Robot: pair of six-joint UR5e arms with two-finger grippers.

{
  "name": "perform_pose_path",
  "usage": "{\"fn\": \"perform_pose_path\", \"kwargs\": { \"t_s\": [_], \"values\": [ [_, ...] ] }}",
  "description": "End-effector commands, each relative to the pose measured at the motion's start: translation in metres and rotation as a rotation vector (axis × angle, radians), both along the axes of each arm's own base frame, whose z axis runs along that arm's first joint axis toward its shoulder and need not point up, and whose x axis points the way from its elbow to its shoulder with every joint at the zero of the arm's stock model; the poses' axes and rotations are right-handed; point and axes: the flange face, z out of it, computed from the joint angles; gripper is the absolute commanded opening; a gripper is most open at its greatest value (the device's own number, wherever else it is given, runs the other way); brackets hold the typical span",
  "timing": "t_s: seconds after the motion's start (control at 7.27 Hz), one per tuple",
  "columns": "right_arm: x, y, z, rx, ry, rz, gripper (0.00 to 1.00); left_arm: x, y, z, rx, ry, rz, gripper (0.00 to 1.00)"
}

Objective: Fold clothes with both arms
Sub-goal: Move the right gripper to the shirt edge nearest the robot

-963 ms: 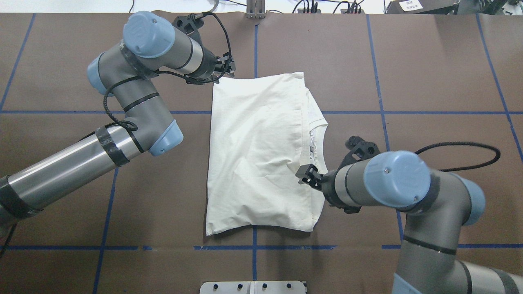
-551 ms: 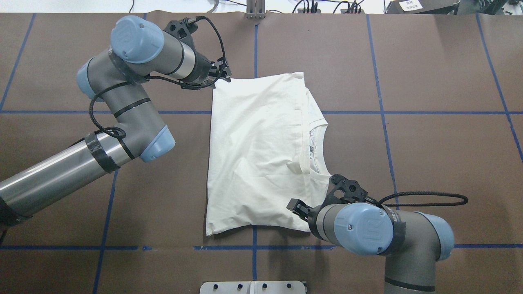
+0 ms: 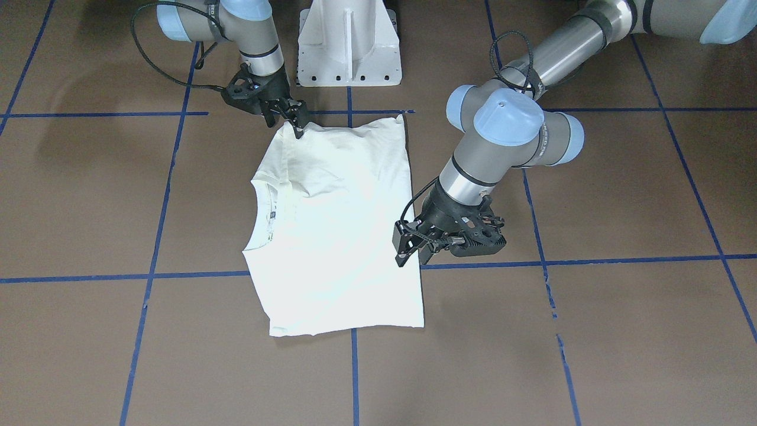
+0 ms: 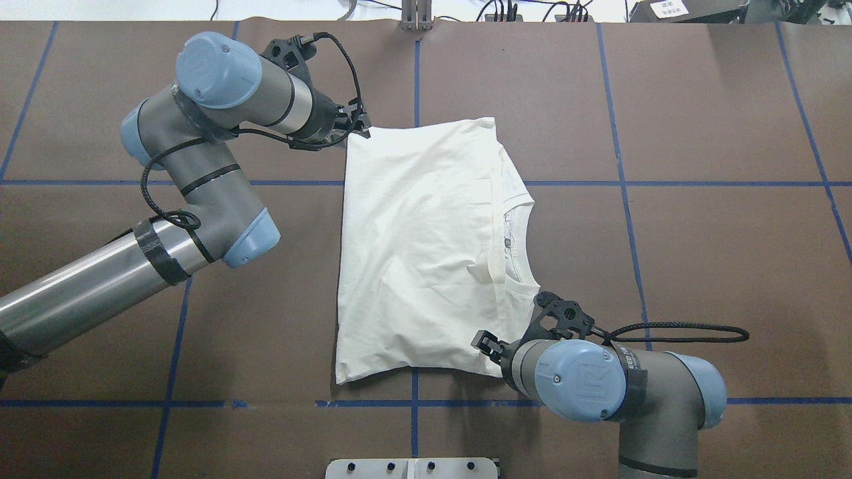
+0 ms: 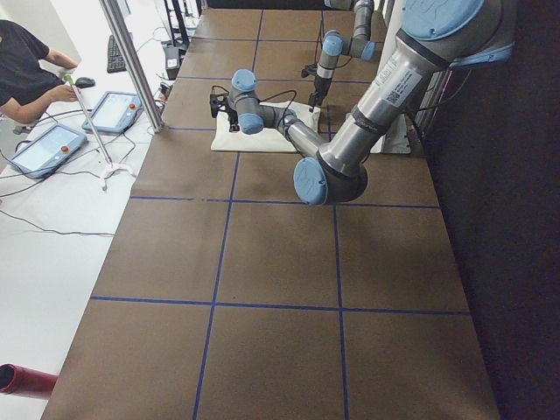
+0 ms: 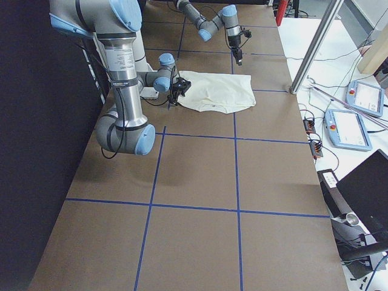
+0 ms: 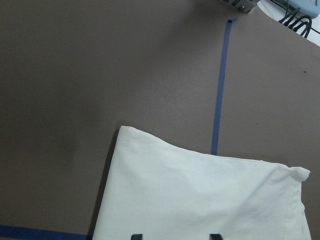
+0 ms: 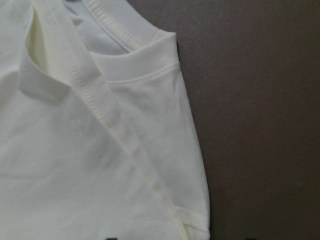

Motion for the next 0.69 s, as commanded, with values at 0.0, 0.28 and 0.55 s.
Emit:
{"fn": "perform_pose_path", "kwargs": {
  "t_s": [0.0,0.28,0.55],
  "values": [
    [0.001,0.000,-0.001,-0.004,-0.002,0.003,0.00,0.000,0.000,0.001,-0.002,-0.002,-0.001,0.55],
    [0.002,0.000,-0.003,-0.003,-0.009,0.002,0.00,0.000,0.000,0.002,-0.003,-0.003,-0.001,0.55],
    [0.004,0.001,-0.009,0.000,-0.025,0.002,0.00,0.002,0.004,0.008,-0.009,-0.007,0.005,0.56]
  ]
}}
